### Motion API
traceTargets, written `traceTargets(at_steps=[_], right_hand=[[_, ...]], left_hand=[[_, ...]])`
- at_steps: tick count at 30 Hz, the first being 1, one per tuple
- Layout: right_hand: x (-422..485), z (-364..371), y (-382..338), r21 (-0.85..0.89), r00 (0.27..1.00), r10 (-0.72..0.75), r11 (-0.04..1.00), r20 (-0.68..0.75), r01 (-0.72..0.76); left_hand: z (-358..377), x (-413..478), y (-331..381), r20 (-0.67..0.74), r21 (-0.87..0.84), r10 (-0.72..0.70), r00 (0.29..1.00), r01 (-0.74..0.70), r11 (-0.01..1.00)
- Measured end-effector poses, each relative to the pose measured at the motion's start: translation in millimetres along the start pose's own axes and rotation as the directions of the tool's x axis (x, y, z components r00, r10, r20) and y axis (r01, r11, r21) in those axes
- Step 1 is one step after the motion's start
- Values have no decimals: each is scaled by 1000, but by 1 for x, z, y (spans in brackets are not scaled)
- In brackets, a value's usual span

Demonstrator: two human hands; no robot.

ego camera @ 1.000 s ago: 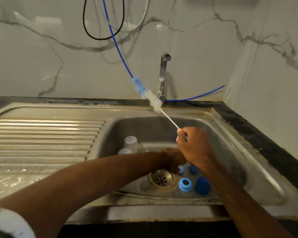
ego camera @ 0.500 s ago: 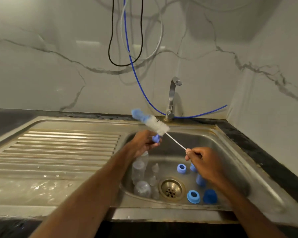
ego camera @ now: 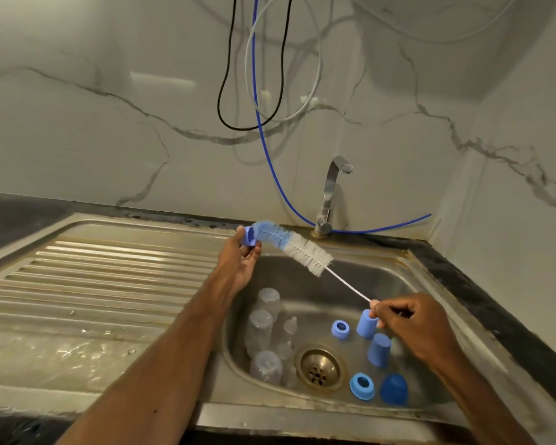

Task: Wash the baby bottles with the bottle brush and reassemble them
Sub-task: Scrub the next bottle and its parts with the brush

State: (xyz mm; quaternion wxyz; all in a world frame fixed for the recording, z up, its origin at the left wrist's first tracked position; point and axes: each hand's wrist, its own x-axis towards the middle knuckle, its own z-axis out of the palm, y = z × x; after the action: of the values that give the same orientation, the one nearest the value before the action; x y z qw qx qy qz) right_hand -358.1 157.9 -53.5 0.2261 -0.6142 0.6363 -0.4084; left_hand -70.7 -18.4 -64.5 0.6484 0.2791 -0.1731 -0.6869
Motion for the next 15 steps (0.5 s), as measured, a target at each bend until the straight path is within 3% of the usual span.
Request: traceTargets(at_steps=[4, 9, 15], right_hand=[[-13, -4, -1, -178, 979, -135, 978, -154, 107], [-26, 3, -2, -228, 978, -145, 968, -149, 108], [-23, 13, -4, -182, 979, -167, 973, -119, 144]], left_hand=[[0, 1, -3, -10, 63, 46, 999, -45, 997], [2, -3, -14, 120, 254, 31, 992, -61, 965], [4, -6, -16, 173, 260, -48, 984, 2, 966]])
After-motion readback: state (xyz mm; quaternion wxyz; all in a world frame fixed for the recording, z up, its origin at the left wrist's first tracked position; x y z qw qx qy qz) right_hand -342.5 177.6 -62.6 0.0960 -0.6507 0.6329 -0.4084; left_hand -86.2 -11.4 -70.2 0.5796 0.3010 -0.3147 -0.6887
